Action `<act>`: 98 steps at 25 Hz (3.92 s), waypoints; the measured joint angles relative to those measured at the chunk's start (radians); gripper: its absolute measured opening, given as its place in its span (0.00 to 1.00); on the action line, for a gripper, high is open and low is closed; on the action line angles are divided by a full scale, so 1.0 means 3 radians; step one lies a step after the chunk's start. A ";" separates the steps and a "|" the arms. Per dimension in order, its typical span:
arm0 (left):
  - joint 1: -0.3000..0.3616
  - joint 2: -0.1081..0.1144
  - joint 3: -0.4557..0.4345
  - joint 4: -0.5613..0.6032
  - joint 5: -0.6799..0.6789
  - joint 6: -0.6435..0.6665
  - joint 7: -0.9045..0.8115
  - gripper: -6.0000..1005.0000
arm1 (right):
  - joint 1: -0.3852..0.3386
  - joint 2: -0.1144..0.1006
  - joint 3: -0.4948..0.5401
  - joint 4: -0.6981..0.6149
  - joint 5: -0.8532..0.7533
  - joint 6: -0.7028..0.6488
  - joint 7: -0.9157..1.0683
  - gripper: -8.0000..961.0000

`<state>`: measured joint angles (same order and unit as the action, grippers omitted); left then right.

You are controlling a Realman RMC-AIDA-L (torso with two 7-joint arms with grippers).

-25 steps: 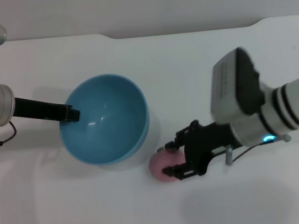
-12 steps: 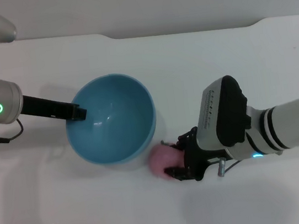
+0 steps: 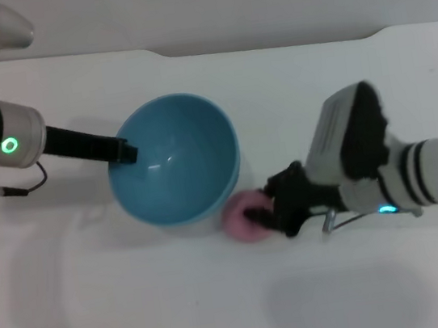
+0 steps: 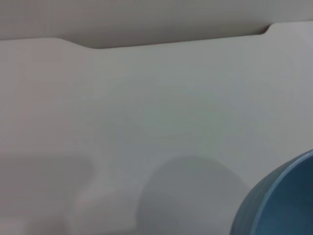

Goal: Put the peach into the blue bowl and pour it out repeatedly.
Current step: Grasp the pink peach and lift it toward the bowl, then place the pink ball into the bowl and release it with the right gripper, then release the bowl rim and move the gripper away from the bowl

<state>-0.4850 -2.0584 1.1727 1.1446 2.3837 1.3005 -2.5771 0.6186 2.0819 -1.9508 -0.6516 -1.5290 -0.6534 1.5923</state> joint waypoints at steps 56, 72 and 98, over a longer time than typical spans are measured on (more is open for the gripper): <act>-0.0873 -0.0051 0.1997 -0.0723 -0.0685 -0.0807 -0.0711 0.01 | -0.0567 -0.0024 0.2172 -0.1095 -0.1464 -0.2506 -0.0190 0.37; -0.0892 -0.0048 0.1996 -0.0729 -0.0685 -0.0829 -0.0710 0.01 | -0.0554 -0.0030 0.2232 -0.1325 -0.1661 -0.2565 0.0138 0.51; -0.0815 -0.0046 0.2166 -0.1108 -0.0681 -0.1268 -0.0682 0.06 | -0.1051 -0.0018 0.3749 -0.1106 -0.0612 -0.2570 -0.0284 0.69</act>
<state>-0.7295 -2.0722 1.8224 0.8121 2.1793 0.9201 -2.7817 0.3032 2.0764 -0.8260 -0.9835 -1.7127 -1.4243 1.5070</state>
